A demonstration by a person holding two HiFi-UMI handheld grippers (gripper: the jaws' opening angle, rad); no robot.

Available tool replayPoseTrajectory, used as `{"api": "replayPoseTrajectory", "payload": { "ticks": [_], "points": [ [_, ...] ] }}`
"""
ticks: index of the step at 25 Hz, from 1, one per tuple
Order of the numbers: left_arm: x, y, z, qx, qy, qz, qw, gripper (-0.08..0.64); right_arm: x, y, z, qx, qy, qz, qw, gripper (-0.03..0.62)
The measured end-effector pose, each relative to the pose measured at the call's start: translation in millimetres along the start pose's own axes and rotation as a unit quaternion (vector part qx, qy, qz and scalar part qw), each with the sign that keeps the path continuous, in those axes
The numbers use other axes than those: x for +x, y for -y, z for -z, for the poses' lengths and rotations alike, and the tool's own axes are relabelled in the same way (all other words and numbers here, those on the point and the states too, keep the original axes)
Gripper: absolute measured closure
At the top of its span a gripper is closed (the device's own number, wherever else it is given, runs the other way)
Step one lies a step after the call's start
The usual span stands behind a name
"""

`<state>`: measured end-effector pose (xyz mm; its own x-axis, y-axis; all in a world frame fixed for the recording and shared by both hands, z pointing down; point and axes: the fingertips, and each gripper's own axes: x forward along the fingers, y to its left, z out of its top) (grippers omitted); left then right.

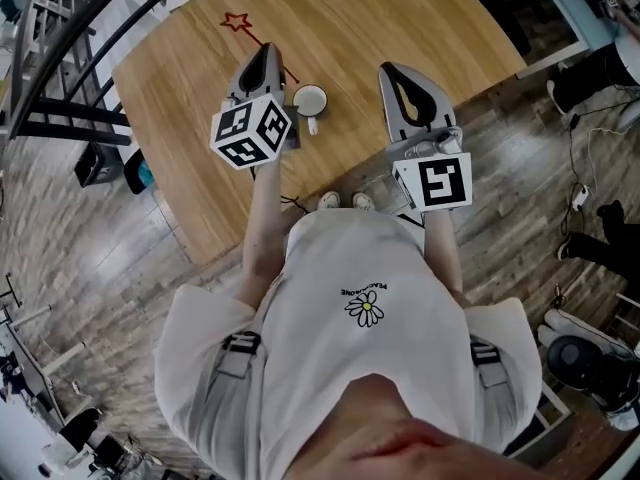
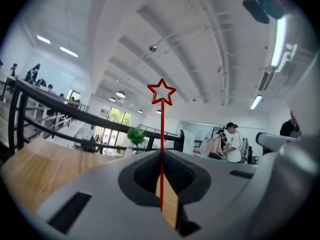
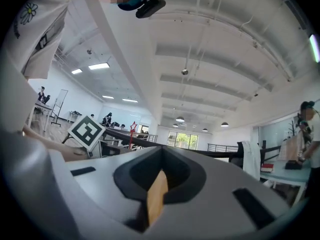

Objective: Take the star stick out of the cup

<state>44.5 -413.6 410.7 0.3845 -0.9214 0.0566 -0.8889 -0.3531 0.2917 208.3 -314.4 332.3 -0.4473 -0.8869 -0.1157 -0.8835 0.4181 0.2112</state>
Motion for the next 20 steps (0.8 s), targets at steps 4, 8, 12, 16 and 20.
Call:
{"api": "replayPoseTrajectory", "payload": {
  "ticks": [4, 8, 12, 16, 20],
  "points": [
    [-23, 30, -59, 0.093, 0.056, -0.004, 0.9941, 0.538, 5, 2, -6, 0.013, 0.016, -0.005, 1.000, 0.583],
    [-48, 54, -88, 0.158, 0.087, -0.011, 0.9835, 0.538, 11, -4, -9, 0.014, 0.029, -0.012, 0.999, 0.584],
    [-67, 81, -96, 0.200, 0.117, -0.009, 0.9728, 0.538, 13, -8, -13, 0.025, 0.030, -0.021, 0.999, 0.584],
    [-78, 97, -101, 0.215, 0.145, -0.004, 0.9658, 0.538, 18, -16, -15, 0.020, 0.031, -0.027, 0.999, 0.584],
    [-78, 103, -106, 0.204, 0.157, 0.005, 0.9662, 0.538, 20, -19, -17, 0.021, 0.036, -0.028, 0.999, 0.584]
  ]
}}
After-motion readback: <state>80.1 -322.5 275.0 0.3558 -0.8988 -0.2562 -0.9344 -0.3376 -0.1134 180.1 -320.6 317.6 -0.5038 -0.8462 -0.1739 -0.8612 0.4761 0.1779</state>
